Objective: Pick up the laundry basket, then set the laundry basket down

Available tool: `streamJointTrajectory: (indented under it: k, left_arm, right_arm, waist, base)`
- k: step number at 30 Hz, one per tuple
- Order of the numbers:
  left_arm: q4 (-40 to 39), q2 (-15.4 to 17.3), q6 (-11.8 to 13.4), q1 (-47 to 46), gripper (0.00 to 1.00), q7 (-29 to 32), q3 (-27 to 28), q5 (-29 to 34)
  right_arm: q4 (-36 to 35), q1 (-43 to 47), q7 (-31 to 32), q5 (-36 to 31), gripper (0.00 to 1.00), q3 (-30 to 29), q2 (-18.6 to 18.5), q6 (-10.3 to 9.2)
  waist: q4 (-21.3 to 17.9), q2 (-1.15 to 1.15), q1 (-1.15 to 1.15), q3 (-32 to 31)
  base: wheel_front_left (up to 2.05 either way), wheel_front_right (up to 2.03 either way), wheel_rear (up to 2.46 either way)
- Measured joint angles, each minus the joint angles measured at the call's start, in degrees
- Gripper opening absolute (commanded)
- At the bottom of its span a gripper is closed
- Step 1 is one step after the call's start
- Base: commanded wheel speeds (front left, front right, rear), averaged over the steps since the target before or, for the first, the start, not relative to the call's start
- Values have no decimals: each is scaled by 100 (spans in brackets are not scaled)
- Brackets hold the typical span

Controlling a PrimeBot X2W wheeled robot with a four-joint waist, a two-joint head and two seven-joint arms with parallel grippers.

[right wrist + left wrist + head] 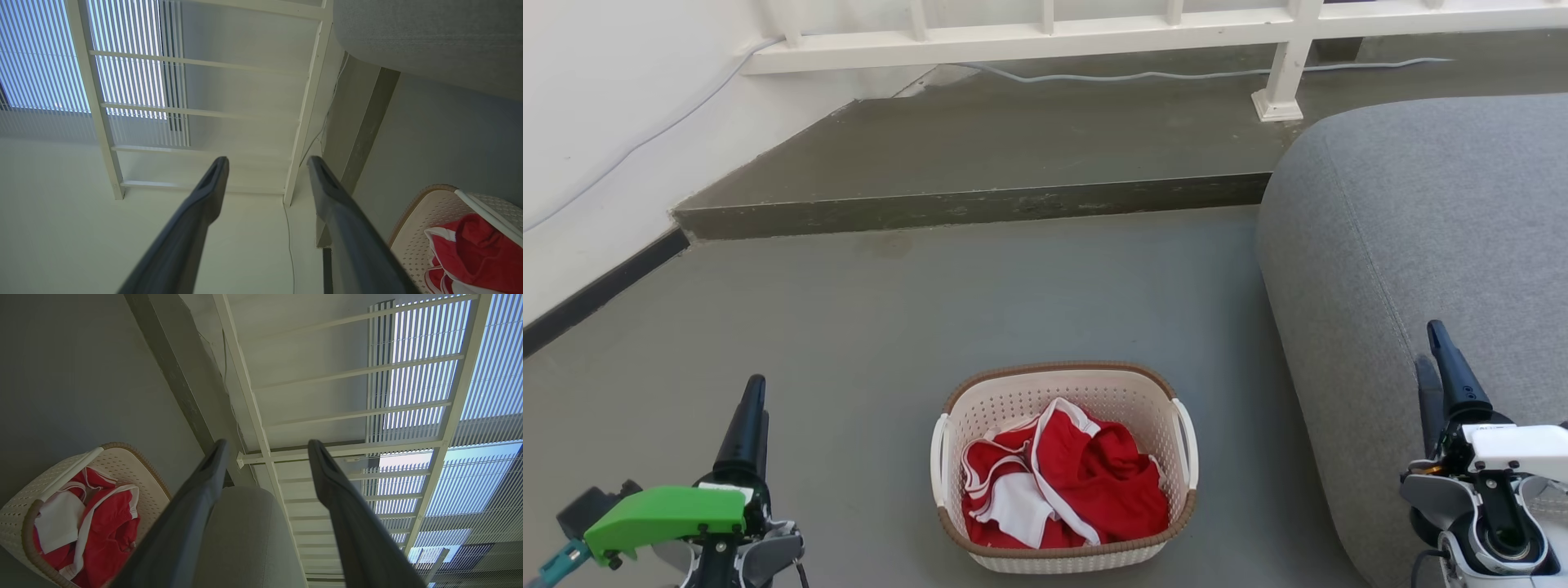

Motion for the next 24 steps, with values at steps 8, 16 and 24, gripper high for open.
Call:
streamJointTrajectory:
  k: [8,16,24]
  left_arm:
    - [-124,314,0,-137,100,-241,-397,1050]
    - [-210,445,54,-265,100,-405,-615,1934]
    - [-278,556,253,-389,100,-547,-889,2893]
  right_arm:
    - [-23,-98,-250,-1015,100,268,-286,0]
    - [-62,-162,-420,-1905,100,531,-502,-55]
    - [-91,-253,-568,-2885,100,877,-646,-179]
  waist:
    - [-12,0,0,15]
    - [-16,0,0,38]
    - [-29,0,0,80]
  base:
    - [0,0,0]
    - [0,0,0]
    - [0,0,0]
